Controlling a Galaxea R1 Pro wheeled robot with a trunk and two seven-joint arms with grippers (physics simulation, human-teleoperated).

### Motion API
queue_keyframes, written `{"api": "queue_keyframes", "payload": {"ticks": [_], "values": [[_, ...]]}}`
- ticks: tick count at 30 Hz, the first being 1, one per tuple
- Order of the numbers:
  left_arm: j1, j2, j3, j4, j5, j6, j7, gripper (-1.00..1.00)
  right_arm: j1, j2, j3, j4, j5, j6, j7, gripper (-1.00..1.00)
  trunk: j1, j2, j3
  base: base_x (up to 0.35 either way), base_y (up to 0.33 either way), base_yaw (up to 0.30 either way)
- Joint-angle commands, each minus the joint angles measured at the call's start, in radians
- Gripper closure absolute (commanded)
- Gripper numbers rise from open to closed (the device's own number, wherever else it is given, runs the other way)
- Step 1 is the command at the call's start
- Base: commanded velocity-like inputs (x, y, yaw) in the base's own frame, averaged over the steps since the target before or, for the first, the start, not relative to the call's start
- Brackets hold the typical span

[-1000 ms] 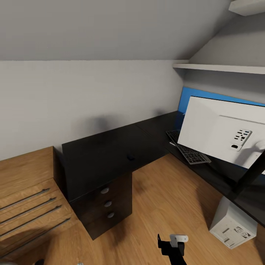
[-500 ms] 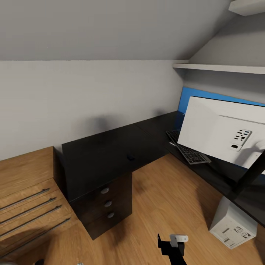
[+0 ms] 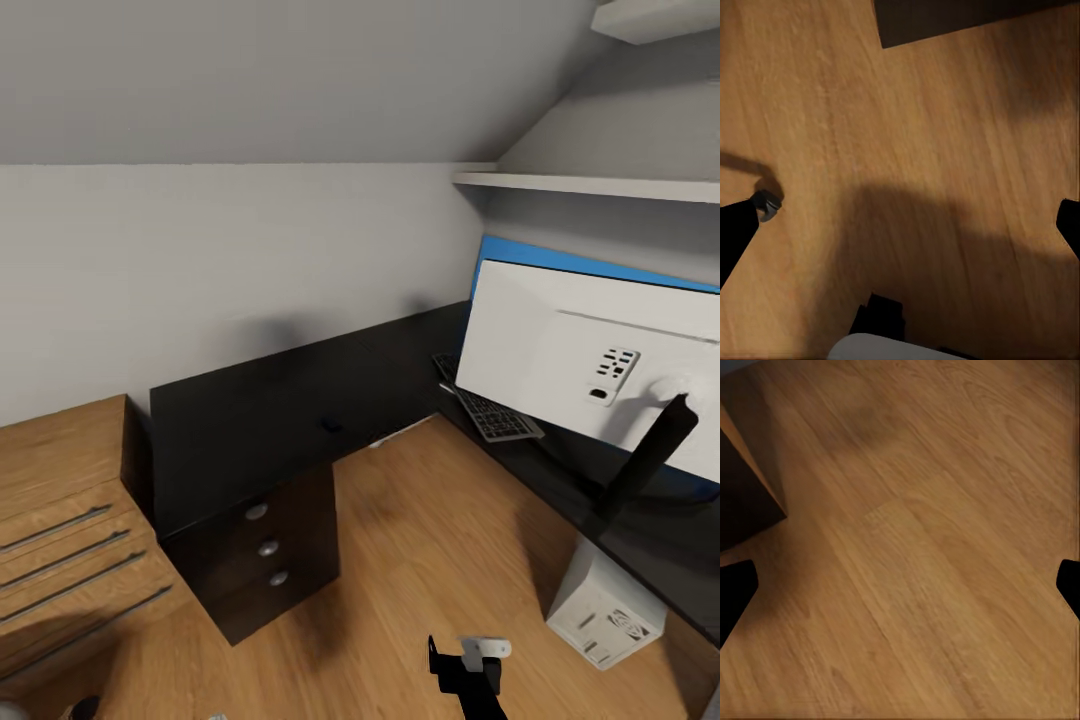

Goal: In the bedroom, organize the workspace by keeping the computer under the desk, ensuring the monitor is on the desk, placing the keyboard on the desk next to the monitor, placing the mouse on the desk next to the keyboard, moving the folder from the swivel chair onto the desk next to the mouse, stacking the notebook on top of the folder with the pen on top of the notebook, and positioning the swivel chair next to the desk.

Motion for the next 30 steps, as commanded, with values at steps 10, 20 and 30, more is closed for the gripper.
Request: {"api": "queue_keyframes", "payload": {"ticks": [10, 20, 30], "values": [[0.0, 0.0, -0.003, 0.0, 0.004, -0.003, 0.003, -1.0, -0.001, 0.001, 0.002, 0.002, 0.001, -0.004, -0.003, -1.0, 0.0, 0.0, -0.001, -0.024, -0.172, 0.0], [0.0, 0.0, -0.003, 0.0, 0.005, -0.003, 0.003, -1.0, -0.001, -0.001, 0.002, 0.002, 0.001, -0.015, -0.003, -1.0, 0.0, 0.0, -0.001, -0.003, -0.021, 0.0], [0.0, 0.0, -0.003, 0.0, 0.005, -0.003, 0.003, -1.0, -0.001, -0.003, 0.002, 0.002, 0.003, -0.026, -0.002, -1.0, 0.0, 0.0, -0.001, 0.0, -0.001, 0.0]]}}
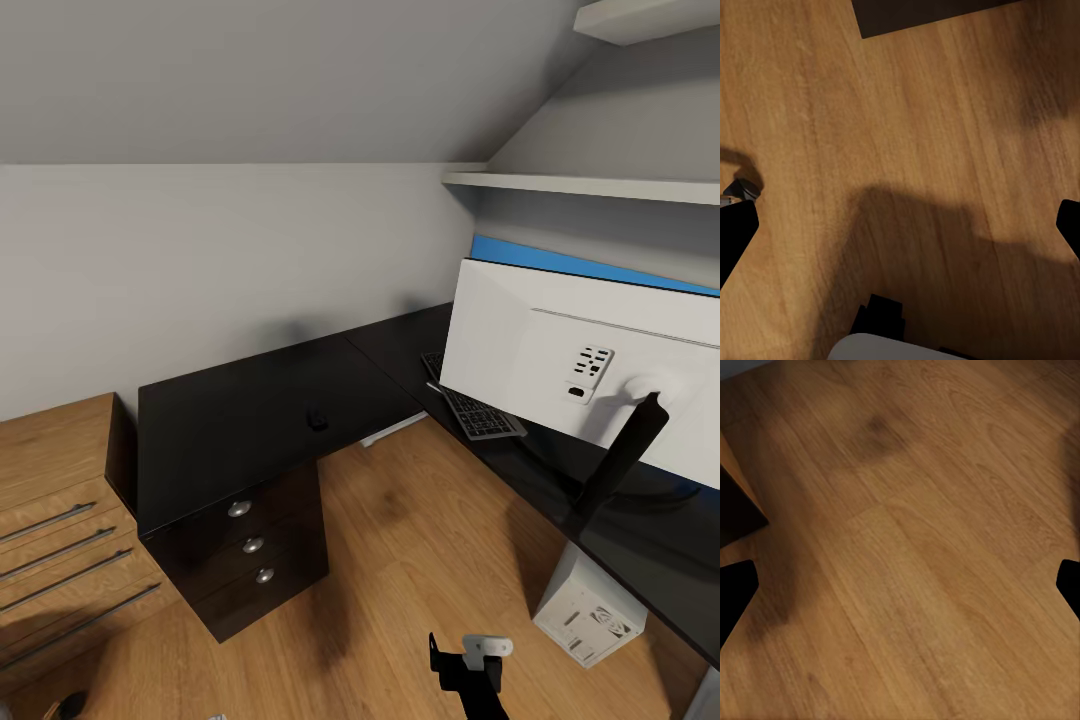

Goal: In the bedroom, organize the workspace by keeping the computer under the desk, ensuring the monitor is on the desk, placing the keyboard on the desk next to the monitor, placing the mouse on the desk next to the keyboard, moving the folder from the swivel chair onto the desk next to the mouse, stacking the notebook on top of the folder with the pen on top of the notebook, and positioning the swivel chair next to the desk.

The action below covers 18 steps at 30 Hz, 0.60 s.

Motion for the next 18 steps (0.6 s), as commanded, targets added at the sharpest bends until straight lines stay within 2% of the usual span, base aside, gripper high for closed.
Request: {"api": "queue_keyframes", "payload": {"ticks": [1, 5, 9, 18], "values": [[0.0, 0.0, -0.003, 0.0, 0.004, -0.003, 0.002, -1.0, -0.001, 0.0, 0.002, 0.002, 0.001, -0.003, -0.005, -1.0, 0.0, 0.0, -0.001, 0.0, 0.0, 0.0], [0.0, 0.001, -0.003, 0.0, 0.004, -0.003, 0.002, -1.0, -0.001, 0.001, 0.002, 0.002, 0.0, -0.002, -0.006, -1.0, 0.0, 0.0, -0.001, 0.0, -0.002, 0.012], [0.0, 0.001, -0.003, 0.0, 0.004, -0.003, 0.002, -1.0, -0.001, 0.004, 0.003, 0.002, 0.0, -0.001, -0.006, -1.0, 0.0, 0.0, -0.001, 0.0, -0.061, 0.124], [0.0, 0.0, -0.003, 0.0, 0.004, -0.003, 0.002, -1.0, -0.001, 0.003, 0.002, 0.002, 0.0, 0.0, -0.007, -1.0, 0.0, 0.0, -0.002, 0.0, -0.227, 0.191]]}}
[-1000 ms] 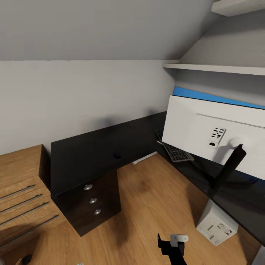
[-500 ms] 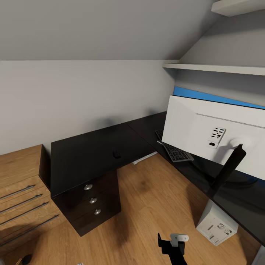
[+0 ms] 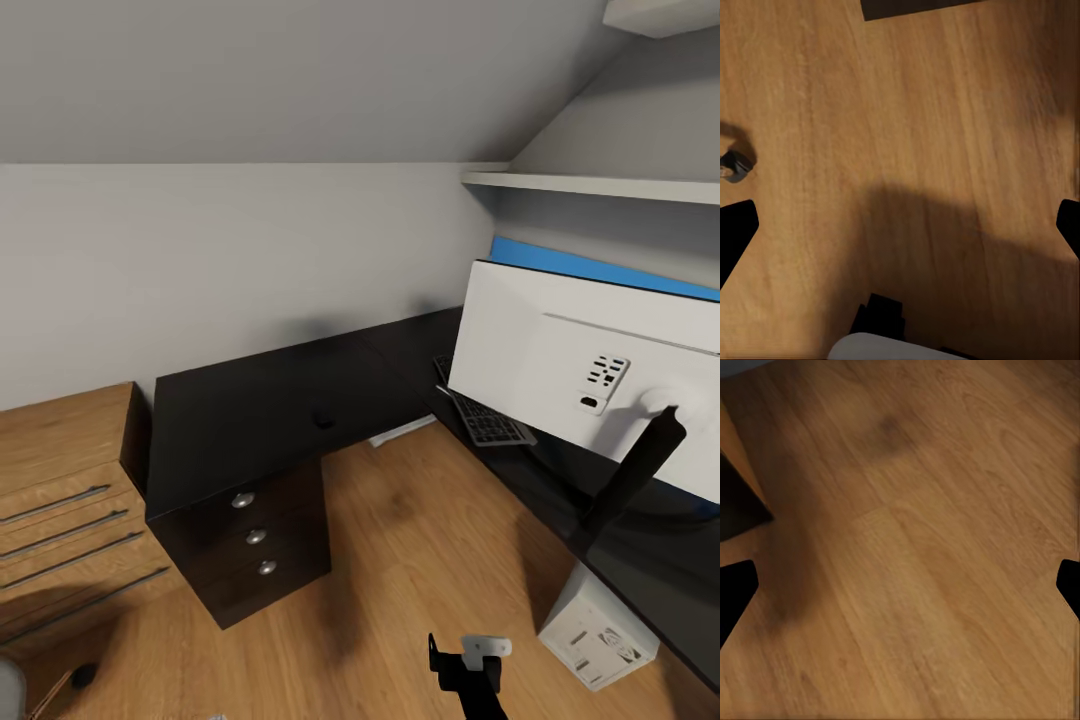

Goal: In the bedroom, organize the workspace by keeping the computer under the desk, ensuring the monitor is on the desk, placing the keyboard on the desk next to the monitor, placing the mouse on the desk next to the keyboard, moving the folder from the swivel chair onto the desk next to the mouse, stacking the notebook on top of the folder with the pen on top of the notebook, and positioning the swivel chair next to the desk.

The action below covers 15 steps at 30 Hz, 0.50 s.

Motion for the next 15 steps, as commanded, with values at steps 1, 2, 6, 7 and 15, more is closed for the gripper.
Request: {"api": "queue_keyframes", "payload": {"ticks": [1, 2, 6, 7, 15], "values": [[-0.001, 0.0, -0.003, 0.0, 0.004, -0.003, 0.002, -1.0, -0.001, 0.0, 0.002, 0.002, 0.001, -0.004, -0.004, -1.0, 0.0, 0.0, -0.001, 0.0, -0.285, 0.075], [-0.001, 0.0, -0.003, 0.0, 0.004, -0.003, 0.002, -1.0, -0.001, 0.0, 0.002, 0.002, 0.001, -0.004, -0.004, -1.0, 0.0, 0.0, -0.001, 0.0, -0.283, 0.06], [-0.001, 0.0, -0.003, 0.0, 0.005, -0.003, 0.003, -1.0, -0.001, 0.0, 0.002, 0.002, 0.001, -0.004, -0.005, -1.0, 0.0, 0.0, -0.001, 0.0, -0.231, 0.035], [-0.001, 0.0, -0.003, 0.0, 0.005, -0.003, 0.003, -1.0, -0.001, 0.0, 0.002, 0.002, 0.001, -0.004, -0.005, -1.0, 0.0, 0.0, -0.001, 0.0, -0.146, 0.02], [-0.001, 0.0, -0.003, 0.0, 0.005, -0.003, 0.003, -1.0, -0.001, 0.001, 0.002, 0.002, 0.001, -0.002, -0.005, -1.0, 0.0, 0.0, -0.001, 0.0, -0.048, 0.007]]}}
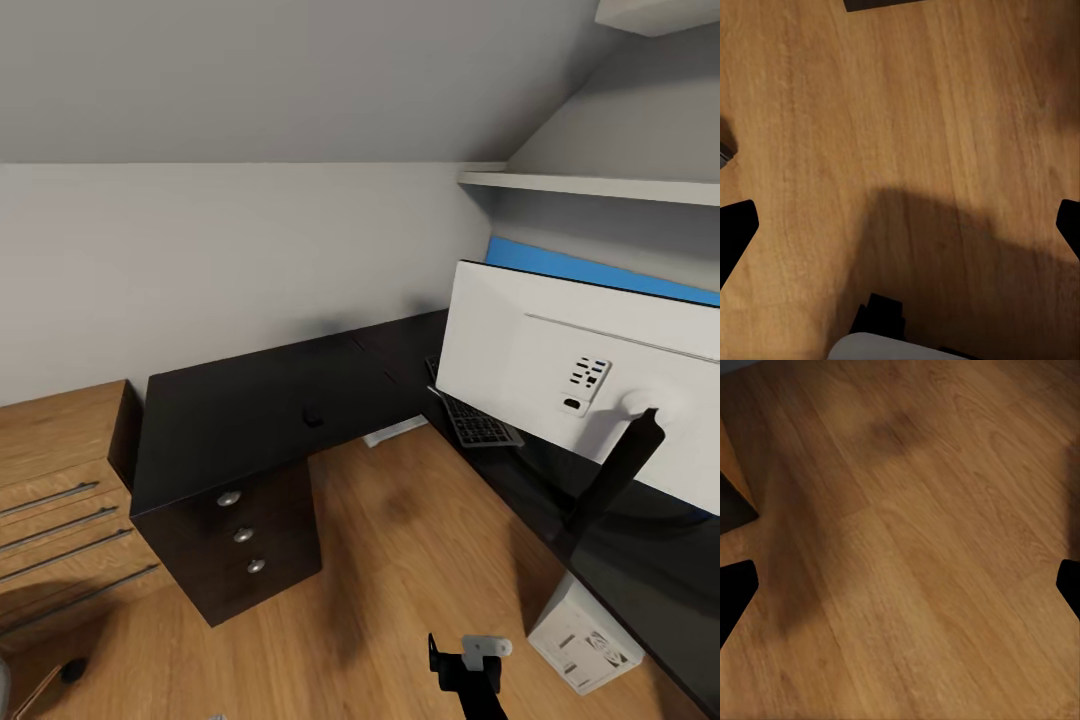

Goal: In the bedroom, organize the workspace by keeping the computer under the desk, ensuring the monitor is on the desk, placing the keyboard on the desk next to the monitor, placing the mouse on the desk next to the keyboard, moving the folder from the swivel chair onto the desk next to the mouse, stacking the notebook on top of the folder with the pen on top of the notebook, and positioning the swivel chair next to the desk.

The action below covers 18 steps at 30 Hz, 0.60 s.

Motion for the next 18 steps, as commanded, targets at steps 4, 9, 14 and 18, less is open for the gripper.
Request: {"api": "queue_keyframes", "payload": {"ticks": [4, 9, 14, 18], "values": [[0.0, 0.0, -0.003, 0.0, 0.004, -0.003, 0.002, -1.0, -0.001, 0.001, 0.002, 0.002, 0.001, -0.005, -0.005, -1.0, 0.0, 0.0, -0.001, 0.0, -0.087, 0.014], [0.0, 0.0, -0.003, 0.0, 0.004, -0.003, 0.002, -1.0, -0.001, 0.002, 0.003, 0.002, 0.001, -0.004, -0.005, -1.0, 0.0, 0.0, -0.001, 0.0, -0.079, 0.21], [0.0, 0.0, -0.003, 0.0, 0.004, -0.003, 0.002, -1.0, -0.001, 0.002, 0.003, 0.002, 0.001, -0.004, -0.005, -1.0, 0.0, 0.0, -0.001, 0.0, -0.016, 0.265], [0.0, 0.0, -0.003, 0.0, 0.004, -0.003, 0.002, -1.0, -0.001, 0.002, 0.003, 0.002, 0.001, -0.005, -0.005, -1.0, 0.0, 0.0, -0.001, 0.0, -0.081, 0.27]]}}
